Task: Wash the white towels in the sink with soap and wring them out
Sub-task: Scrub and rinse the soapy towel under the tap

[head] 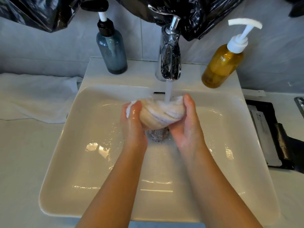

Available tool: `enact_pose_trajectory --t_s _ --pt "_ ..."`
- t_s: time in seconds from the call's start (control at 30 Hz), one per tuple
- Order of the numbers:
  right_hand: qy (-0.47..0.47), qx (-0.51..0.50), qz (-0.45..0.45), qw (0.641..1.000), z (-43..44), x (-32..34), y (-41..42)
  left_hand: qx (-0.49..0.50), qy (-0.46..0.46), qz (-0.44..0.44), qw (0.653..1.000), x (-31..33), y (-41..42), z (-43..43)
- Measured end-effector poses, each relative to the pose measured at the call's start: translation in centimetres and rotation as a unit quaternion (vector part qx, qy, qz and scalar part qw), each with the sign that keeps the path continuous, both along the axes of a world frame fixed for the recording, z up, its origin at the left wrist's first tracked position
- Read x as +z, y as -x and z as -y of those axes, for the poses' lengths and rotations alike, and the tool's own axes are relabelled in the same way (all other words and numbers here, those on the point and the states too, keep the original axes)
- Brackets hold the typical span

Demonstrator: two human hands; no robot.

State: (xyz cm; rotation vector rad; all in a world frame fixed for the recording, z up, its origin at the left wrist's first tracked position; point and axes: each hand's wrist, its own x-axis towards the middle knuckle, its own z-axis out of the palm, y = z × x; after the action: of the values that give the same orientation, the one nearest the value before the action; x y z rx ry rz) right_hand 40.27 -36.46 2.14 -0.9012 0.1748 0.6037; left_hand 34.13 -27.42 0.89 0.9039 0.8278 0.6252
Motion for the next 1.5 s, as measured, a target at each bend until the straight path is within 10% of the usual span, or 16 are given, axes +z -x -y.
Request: enact_pose_trajectory --t_s 0.23,0.67,1.13,1.5 --pt "0.034 0.009 -0.12 0.992 -0.3 0.5 -0.3 -0.069 -0.338 0.007 0.939 1.5 1.6 0.2" --pt "0.157 -0.081 0.24 0.954 -2.2 1.2 -1.3 -0.007 0.099 0.049 0.994 1.7 -0.4 0.2" --pt "0.067 0.072 0.171 0.98 -1.7 -1.4 0.0 -0.059 0.235 0.076 0.967 -0.3 0.7 -1.9" --pt "0.125 0.006 0.167 0.978 -2.2 -2.4 0.6 -0.078 0.234 0.048 0.968 -1.3 0.6 -1.1"
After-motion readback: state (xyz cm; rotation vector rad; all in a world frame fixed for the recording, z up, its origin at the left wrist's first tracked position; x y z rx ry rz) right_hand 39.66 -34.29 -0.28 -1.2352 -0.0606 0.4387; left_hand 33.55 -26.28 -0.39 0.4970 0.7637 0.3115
